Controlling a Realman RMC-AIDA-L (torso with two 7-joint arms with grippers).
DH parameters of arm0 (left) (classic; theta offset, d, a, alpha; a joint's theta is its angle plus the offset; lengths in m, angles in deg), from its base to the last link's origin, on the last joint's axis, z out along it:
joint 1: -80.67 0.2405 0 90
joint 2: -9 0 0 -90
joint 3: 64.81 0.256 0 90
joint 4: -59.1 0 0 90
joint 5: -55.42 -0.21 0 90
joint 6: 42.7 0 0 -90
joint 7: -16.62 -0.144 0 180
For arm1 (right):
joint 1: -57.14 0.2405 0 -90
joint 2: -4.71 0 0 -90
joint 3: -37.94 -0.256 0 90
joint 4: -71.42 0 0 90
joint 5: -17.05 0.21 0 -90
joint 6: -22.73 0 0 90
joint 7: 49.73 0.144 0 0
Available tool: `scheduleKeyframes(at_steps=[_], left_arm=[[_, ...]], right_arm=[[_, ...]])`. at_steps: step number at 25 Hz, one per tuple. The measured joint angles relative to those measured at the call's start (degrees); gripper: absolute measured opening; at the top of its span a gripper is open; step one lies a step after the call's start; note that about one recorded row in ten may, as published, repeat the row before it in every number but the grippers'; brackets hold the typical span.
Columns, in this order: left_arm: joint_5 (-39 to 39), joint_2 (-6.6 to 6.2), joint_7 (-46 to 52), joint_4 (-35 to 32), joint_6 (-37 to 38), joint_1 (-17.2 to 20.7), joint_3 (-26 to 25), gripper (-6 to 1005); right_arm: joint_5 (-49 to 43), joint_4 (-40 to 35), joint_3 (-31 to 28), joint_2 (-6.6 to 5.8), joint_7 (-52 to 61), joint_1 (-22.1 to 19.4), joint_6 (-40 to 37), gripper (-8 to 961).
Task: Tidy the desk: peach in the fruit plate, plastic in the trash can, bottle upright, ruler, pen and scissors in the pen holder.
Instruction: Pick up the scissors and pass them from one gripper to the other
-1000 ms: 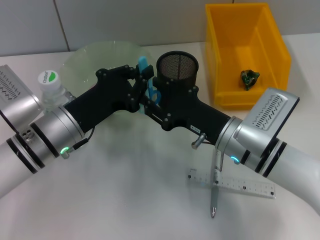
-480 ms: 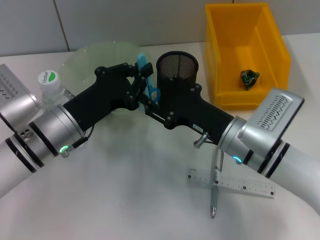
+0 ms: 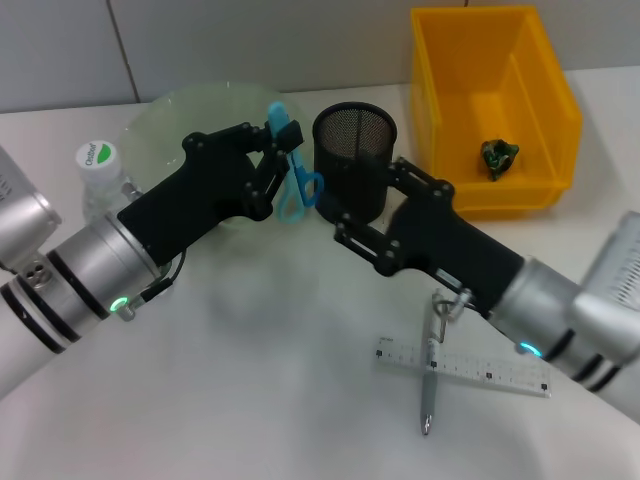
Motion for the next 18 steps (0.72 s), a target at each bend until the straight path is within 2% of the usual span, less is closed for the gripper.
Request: scheduleKeyframes(at_steps=[3,11,14,18], left_arm=[[0.0,0.00,0.2,-0.1,1.3,0.6,0.1,99],[0.0,-0.02,3.6,-0.7,6.3,2.2,0.3,99],[0.0,-0.08,9.5,-3.4,10.5,4.3,0.3,99],[0.0,-0.12,16.2,-6.1,14.1,6.3,0.1,99]], right_arm=[[-2.9,-2.4,-0.4,-0.05,2.2,-2.0,-3.0,649],[-4.1,-9.7,0.4,-0.26,16.9,-5.3,-6.7,811],[-7.2,-14.4,0.8,-0.32,24.9,-7.0,-9.4,819],[-9.4,-17.1,0.8,-0.34,29.8,-7.5,-11.9,824]])
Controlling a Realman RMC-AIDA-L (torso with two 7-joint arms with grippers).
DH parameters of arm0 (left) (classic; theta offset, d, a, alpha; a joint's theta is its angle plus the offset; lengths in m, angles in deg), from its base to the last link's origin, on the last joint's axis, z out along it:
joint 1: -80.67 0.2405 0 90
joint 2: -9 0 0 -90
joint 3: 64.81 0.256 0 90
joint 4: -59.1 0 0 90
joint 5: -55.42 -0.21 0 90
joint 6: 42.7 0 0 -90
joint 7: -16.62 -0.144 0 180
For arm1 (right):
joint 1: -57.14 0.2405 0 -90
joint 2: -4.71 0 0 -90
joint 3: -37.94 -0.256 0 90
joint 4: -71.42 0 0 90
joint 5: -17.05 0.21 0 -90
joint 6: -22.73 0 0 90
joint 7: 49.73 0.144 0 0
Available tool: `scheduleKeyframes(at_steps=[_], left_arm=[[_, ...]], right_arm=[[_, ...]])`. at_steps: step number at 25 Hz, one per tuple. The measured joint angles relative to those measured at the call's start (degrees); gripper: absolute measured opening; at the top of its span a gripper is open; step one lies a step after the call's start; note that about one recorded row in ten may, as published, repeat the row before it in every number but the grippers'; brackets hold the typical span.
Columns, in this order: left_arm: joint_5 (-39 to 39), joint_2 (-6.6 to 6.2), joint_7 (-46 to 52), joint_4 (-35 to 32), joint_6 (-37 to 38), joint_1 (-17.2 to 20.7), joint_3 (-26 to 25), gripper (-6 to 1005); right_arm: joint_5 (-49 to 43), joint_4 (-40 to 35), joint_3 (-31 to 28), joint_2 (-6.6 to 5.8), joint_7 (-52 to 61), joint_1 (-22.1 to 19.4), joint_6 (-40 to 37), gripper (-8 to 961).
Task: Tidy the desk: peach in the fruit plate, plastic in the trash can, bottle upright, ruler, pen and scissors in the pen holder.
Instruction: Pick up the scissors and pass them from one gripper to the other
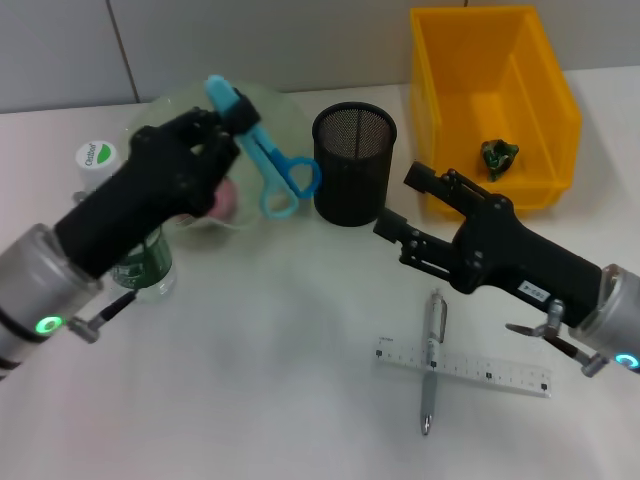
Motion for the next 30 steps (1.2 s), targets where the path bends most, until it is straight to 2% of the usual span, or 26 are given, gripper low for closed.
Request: scheduleKeyframes(at_steps=[11,16,30], left_arm=[[0.5,-0.34,20.5,-5.5,7.8,3.9,-1.6,99],[0.6,-0.25,25.1,-5.6,10.5,3.7,-2.5,99],[3.7,0.12,26.7,-3.1,13.1,1.1,-3.0,100]], right_arm=[[-4.9,-5.6,0.8,-0.21,10.7,1.4,-9.5,823],[-4.8,-6.0,0.4,-0.19,14.0,3.1,-11.0,824],[-2.1,-4.9,0.1,0.17,20.2,8.9,-11.3,824]])
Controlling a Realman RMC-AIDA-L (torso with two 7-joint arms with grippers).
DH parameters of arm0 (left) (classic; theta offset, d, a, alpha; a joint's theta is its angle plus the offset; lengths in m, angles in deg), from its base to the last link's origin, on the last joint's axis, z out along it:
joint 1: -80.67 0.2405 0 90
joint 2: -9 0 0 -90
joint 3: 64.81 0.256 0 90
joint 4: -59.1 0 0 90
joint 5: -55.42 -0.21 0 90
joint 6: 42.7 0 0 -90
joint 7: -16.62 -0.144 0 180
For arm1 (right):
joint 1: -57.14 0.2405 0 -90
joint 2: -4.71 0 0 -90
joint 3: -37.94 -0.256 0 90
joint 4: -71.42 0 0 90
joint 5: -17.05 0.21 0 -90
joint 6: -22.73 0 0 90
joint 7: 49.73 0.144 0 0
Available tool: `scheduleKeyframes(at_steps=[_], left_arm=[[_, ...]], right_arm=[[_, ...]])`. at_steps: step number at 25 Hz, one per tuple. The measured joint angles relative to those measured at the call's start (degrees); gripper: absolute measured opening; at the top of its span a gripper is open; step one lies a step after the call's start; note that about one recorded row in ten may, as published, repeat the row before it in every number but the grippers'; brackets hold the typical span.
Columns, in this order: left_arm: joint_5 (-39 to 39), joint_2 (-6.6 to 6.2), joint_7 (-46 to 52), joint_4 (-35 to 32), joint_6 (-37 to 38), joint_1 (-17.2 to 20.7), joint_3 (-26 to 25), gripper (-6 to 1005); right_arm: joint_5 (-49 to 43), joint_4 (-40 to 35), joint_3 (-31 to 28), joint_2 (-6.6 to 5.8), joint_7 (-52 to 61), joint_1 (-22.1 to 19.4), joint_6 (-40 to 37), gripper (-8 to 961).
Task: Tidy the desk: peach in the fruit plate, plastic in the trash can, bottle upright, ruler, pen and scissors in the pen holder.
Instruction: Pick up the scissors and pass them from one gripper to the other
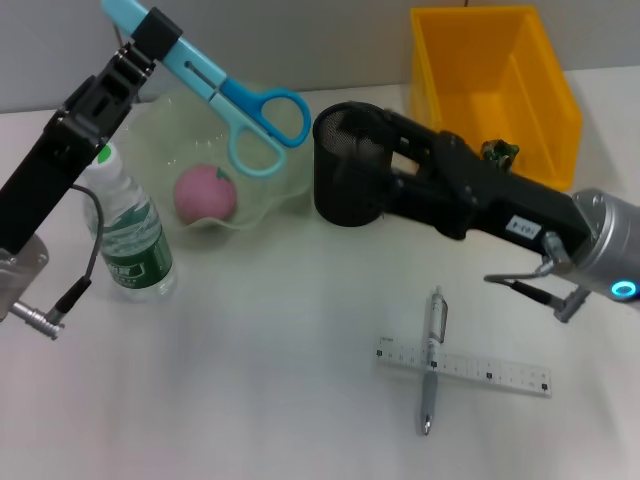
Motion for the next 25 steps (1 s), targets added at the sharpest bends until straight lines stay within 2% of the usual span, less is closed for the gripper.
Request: scheduleKeyframes(at_steps=[6,25], left_arm=[[0.0,0.00,-1.6,1.4,0.9,-1.5,0.0,100],[-0.4,0.00,-3.2,2.6,0.5,-1.3,0.3,100]], right_arm=[[1.1,1.5,-0.1,0.01,3.5,2.2,1.1,823],[1.2,3.8,-0.1,0.07,8.1,2.3,3.5,824]])
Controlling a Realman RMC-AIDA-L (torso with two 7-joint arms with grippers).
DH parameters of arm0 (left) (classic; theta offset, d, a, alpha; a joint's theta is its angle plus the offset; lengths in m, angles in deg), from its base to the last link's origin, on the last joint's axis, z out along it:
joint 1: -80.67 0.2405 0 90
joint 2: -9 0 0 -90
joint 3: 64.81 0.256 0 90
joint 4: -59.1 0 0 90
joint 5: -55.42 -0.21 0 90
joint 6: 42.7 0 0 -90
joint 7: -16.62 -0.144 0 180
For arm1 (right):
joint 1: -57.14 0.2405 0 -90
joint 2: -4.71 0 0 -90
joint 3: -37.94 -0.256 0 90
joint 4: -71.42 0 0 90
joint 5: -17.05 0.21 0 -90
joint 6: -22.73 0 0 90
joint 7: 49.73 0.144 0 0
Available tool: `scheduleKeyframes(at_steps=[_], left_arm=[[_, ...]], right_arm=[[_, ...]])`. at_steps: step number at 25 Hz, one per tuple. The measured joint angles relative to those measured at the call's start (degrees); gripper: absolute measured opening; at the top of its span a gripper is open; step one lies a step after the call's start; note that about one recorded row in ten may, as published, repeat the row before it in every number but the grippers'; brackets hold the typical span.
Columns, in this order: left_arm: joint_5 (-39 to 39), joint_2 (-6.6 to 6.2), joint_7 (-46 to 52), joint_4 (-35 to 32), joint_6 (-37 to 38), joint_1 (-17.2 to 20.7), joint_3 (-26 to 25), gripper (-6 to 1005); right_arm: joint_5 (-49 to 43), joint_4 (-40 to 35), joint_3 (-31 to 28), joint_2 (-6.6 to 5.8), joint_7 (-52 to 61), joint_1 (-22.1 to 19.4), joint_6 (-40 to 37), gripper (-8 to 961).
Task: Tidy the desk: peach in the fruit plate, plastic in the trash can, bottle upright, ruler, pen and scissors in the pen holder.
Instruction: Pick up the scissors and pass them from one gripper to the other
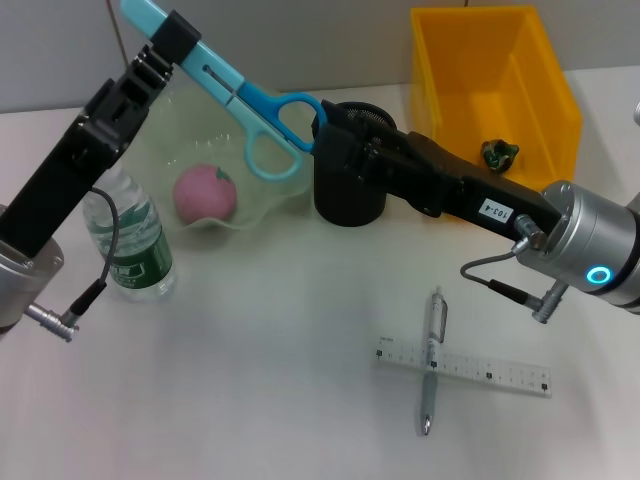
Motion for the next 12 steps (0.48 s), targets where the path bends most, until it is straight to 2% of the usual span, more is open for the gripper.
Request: scheduleKeyframes(at_steps=[12], left_arm=[[-0.3,0.00,-0.7,0.6,-0.5,0.7,0.4,100]], right_arm=[[-0.4,0.0,0.6,0.09,0.8,-1.2,0.1,824]])
